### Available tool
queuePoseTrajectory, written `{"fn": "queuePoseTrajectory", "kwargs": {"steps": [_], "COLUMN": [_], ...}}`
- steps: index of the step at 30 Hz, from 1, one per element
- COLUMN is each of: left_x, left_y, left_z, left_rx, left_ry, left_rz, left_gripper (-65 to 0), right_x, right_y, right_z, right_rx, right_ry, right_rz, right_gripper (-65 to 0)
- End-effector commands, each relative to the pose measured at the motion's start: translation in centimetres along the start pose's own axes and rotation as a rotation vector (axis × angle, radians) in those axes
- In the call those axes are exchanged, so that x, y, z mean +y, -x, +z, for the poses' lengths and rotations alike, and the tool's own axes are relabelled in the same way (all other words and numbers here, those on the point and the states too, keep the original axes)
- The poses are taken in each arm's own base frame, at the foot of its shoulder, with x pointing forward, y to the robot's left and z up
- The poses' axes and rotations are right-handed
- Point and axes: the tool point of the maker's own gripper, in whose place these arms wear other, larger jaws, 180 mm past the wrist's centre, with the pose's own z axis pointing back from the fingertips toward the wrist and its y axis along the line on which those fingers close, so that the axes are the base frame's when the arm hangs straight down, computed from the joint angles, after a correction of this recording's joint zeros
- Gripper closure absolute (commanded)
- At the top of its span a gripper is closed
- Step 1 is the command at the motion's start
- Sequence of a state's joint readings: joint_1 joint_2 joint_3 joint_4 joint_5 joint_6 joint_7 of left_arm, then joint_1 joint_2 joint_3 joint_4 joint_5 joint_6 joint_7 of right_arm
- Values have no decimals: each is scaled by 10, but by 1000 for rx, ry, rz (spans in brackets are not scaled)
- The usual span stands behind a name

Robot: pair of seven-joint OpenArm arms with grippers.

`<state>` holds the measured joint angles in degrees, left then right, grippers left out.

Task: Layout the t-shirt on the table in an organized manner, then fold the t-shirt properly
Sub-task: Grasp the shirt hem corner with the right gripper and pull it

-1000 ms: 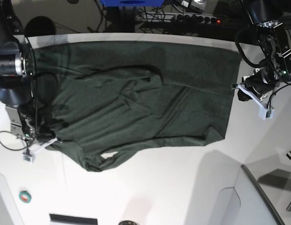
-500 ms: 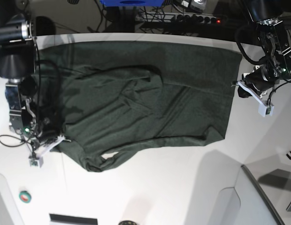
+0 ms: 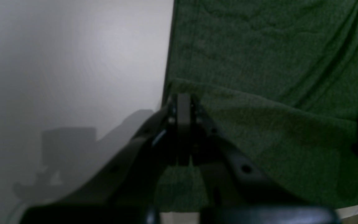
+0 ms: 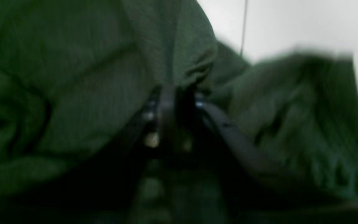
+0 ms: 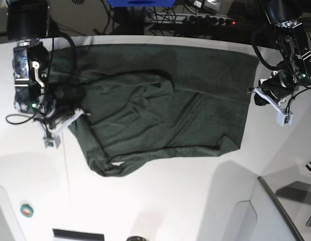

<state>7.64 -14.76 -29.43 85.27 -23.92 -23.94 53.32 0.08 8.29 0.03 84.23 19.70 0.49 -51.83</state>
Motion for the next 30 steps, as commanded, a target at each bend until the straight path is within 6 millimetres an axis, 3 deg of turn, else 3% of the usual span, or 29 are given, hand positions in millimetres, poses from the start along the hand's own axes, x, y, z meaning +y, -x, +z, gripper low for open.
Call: {"fn": "queuePoseTrajectory", "kwargs": {"steps": [1,3,8,10,13,17,20,25,30], "left_x": [4,4,4,3,2,3,3,5,5], "left_y": [-16,-16,-16,-16,-16,-16,-14,-12,-12], "left_z": [5,5,5,5,4,5,5,5,5], "left_rx": [-44,-44,-44,-44,-42,-44,-39,-35,-35], "left_ry": [-7,-7,-7,-6,-3,-5,-6,-9,-9], "left_rz": [-15,-15,-15,-16,-17,-15,-15,-16,-16], "left_gripper": [0,0,0,0,0,0,0,0,0], "right_x": [-3,-5,-10,-16,-8,7,23,38,26], "right_y": [-25,-34,-99,-121,-146,-165,-160,-150,-134], "right_z": [11,20,37,27,-1,-32,-54,-75,-90], "right_rx": [-64,-92,-237,-225,-185,-188,-153,-136,-119], "right_ry": [3,4,11,15,6,18,21,15,45], "right_rz": [-4,-26,-36,-52,-42,32,83,100,76], "right_gripper": [-207,-306,-282,-281,-281,-281,-281,-281,-282]}}
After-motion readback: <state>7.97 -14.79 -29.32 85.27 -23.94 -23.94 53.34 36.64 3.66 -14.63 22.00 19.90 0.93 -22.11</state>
